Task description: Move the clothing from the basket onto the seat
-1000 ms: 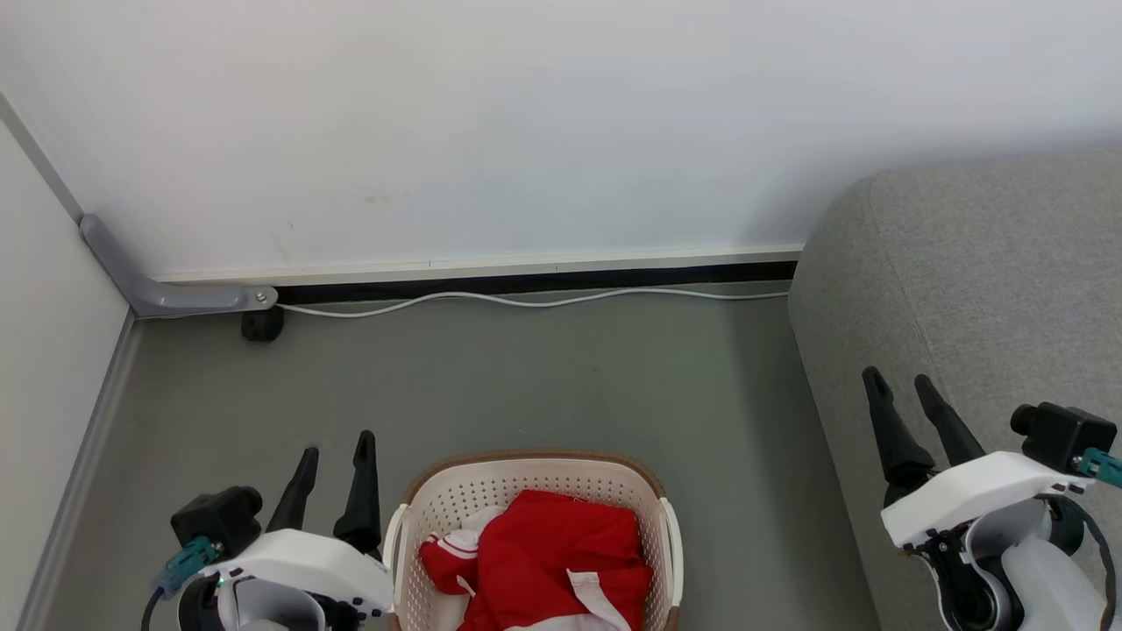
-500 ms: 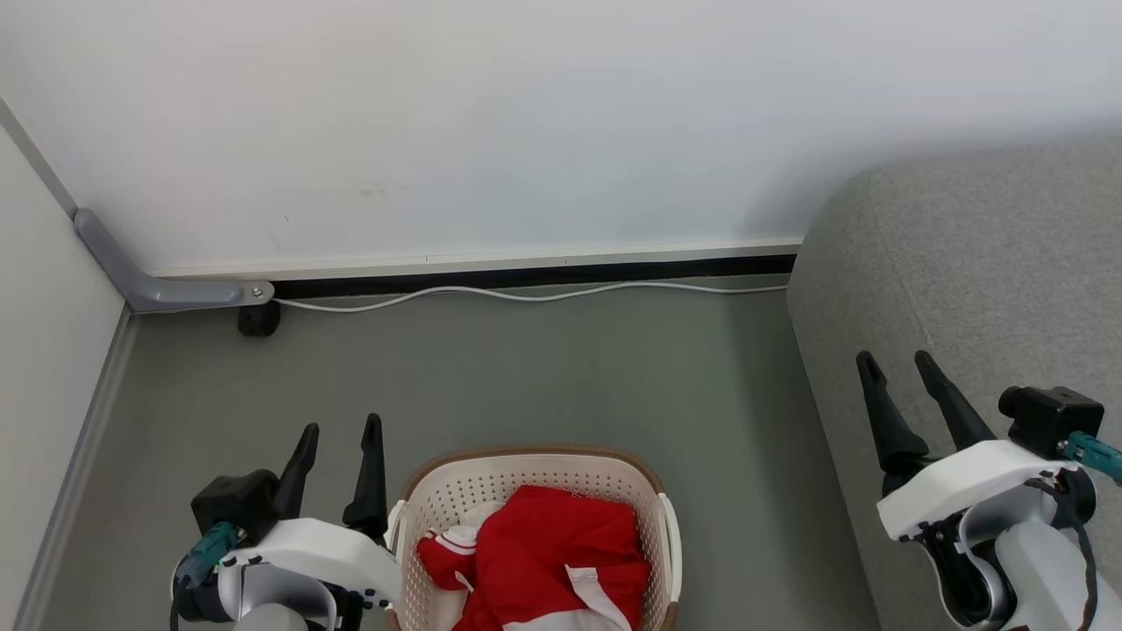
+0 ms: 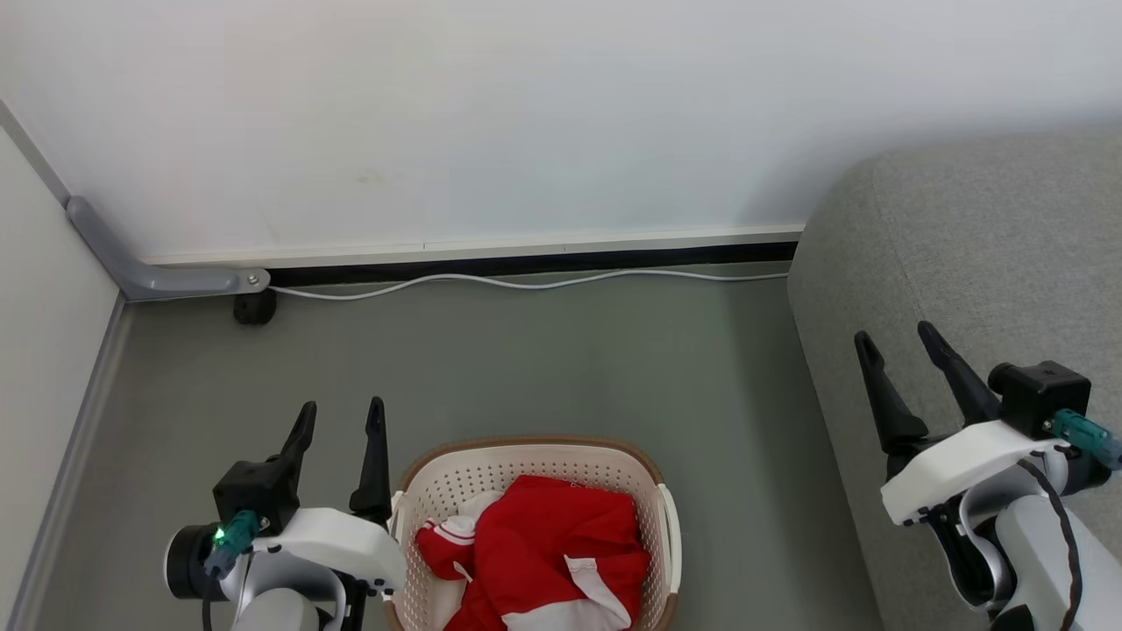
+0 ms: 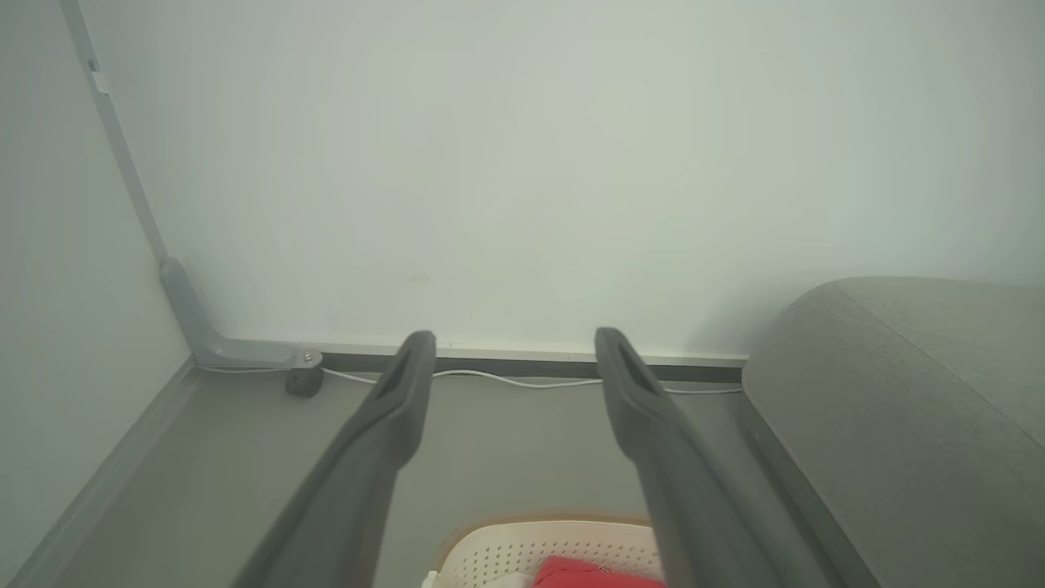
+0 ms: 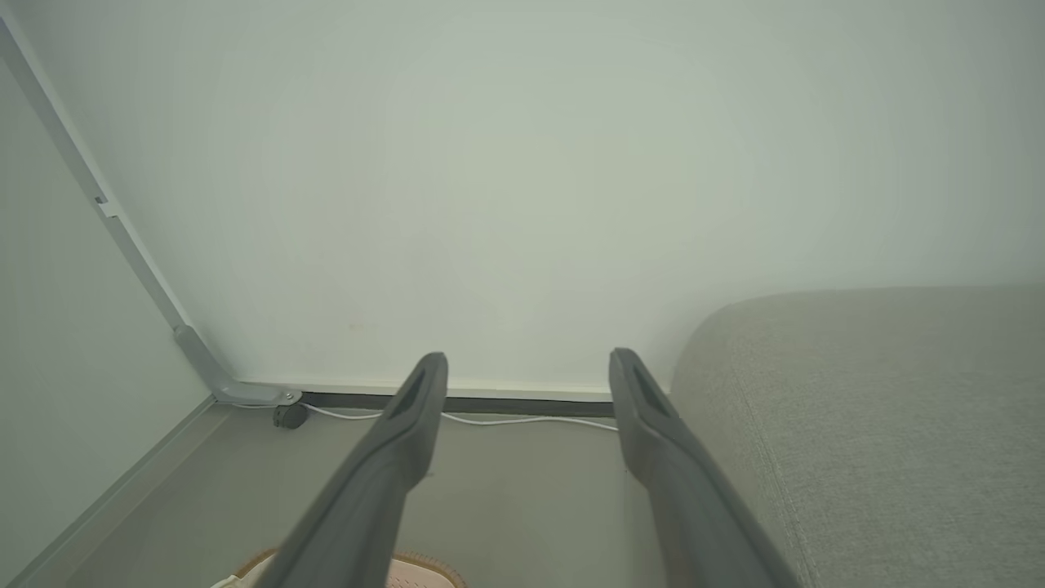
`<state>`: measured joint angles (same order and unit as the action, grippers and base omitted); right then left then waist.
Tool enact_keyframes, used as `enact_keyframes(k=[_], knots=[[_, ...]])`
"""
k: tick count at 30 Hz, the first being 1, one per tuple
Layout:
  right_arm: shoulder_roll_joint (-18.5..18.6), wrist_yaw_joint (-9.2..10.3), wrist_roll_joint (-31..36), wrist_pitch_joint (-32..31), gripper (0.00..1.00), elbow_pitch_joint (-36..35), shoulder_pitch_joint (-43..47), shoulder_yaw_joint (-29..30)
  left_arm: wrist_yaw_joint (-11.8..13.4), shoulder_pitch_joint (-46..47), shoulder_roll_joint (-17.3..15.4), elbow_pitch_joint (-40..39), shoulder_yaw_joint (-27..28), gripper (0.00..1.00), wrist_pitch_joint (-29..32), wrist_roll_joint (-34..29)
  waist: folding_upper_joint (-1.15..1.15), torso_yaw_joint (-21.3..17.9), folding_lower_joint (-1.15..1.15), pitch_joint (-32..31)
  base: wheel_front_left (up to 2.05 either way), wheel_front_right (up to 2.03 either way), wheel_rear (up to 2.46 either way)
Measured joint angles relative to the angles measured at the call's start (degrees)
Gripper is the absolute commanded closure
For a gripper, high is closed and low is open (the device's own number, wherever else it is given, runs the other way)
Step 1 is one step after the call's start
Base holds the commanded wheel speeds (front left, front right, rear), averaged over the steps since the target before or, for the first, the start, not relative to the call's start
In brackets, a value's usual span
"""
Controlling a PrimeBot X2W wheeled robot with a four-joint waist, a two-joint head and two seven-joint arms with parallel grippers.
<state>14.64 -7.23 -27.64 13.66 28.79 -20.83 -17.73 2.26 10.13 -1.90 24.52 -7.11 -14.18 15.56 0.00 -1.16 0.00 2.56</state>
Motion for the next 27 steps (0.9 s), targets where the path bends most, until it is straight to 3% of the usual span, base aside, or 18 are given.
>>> enact_keyframes(k=[9, 27], knots=[[0.2, -0.01, 1.5, 0.5, 0.0, 0.4, -0.5, 0.4, 1.4, 0.2, -0.2, 0.0, 0.1, 0.0, -0.2, -1.1, 0.0, 0.0, 0.0, 0.6, 0.0, 0.0, 0.0], [0.4, -0.01, 1.5, 0.5, 0.0, -1.1, -1.0, 1.9, 1.5, 0.3, -0.3, -0.7, -1.7, 0.0, -0.2, -0.5, 0.0, -0.3, 0.0, 2.7, 0.0, 0.0, 0.0]])
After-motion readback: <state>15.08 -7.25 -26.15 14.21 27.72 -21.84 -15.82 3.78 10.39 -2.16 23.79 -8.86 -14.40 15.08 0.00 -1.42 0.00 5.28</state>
